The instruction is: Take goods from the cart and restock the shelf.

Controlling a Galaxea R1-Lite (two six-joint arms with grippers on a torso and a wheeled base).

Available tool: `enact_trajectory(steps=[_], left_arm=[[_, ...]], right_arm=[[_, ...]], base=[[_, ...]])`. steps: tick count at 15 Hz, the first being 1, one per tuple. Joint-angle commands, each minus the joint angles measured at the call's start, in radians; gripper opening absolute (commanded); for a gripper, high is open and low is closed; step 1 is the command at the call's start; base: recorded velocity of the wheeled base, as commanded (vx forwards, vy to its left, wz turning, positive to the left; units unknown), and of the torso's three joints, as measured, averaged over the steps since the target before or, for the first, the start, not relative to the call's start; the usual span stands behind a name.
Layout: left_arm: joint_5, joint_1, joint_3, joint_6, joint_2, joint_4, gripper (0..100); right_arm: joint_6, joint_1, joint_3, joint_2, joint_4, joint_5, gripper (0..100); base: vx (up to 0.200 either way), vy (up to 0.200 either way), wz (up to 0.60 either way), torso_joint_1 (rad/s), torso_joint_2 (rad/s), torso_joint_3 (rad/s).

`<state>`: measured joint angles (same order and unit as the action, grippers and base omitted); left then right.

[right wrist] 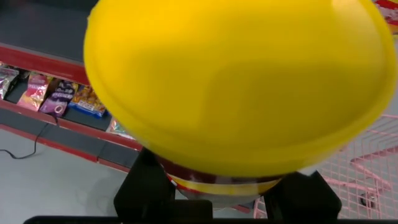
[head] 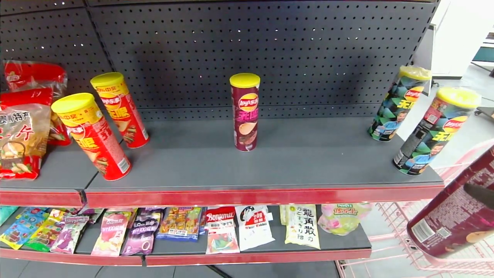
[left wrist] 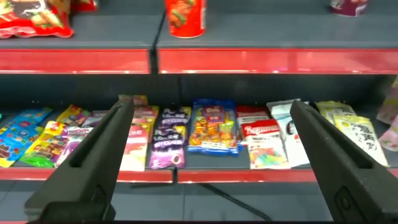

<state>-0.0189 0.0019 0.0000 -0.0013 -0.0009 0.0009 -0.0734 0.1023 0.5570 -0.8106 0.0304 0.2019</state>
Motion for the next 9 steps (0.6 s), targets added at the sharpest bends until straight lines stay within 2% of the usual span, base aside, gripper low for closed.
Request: enact_trajectory(steps=[1,2,9], left_arm=[[0.001,0.001,0.0,0.0,0.001,0.001,100],[0.001,0.001,0.0,0.0,0.001,0.001,100],[0.001,0.001,0.0,0.0,0.001,0.001,100]], right_arm=[[0.0,0.0,0.0,-0.001,0.0,0.001,0],[0.0,0.0,0.0,-0.001,0.0,0.001,0],[-0.002,0.004,0.0,-0.005,0.0,0.024,0]], base=[[0.0,0.0,0.0,0.0,0.0,0.0],[0.0,0.0,0.0,0.0,0.0,0.0],[0.2,0.0,0.0,0.001,0.0,0.002]])
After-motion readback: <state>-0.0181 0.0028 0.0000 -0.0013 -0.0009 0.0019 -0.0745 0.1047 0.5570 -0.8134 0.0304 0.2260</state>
